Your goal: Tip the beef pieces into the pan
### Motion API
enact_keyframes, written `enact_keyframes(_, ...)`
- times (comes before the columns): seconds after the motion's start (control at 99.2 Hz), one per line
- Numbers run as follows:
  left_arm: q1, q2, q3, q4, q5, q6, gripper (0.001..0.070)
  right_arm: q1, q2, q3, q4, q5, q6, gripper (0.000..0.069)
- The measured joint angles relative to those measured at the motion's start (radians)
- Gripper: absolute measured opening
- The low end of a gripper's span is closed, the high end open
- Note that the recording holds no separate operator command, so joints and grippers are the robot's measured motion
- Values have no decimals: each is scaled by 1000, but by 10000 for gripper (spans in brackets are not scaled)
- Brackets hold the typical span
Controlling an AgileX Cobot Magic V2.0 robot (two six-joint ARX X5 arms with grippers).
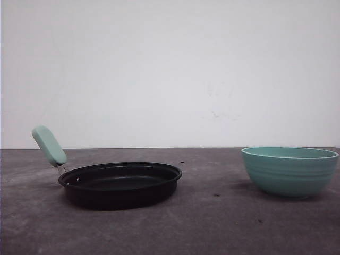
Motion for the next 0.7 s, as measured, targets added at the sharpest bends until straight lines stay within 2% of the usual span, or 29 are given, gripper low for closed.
enact_keyframes(0.343, 0, 0, 0, 0, 0, 0, 25, 0, 0, 0, 0, -3, 8, 17)
enact_keyframes(0.605, 0, 0, 0, -3, -24, 0, 25, 0, 0, 0, 0, -28, 137, 17)
enact_keyframes(0.696, 0, 0, 0, -3, -24, -21, 24, 0, 0, 0, 2, -33, 153, 17)
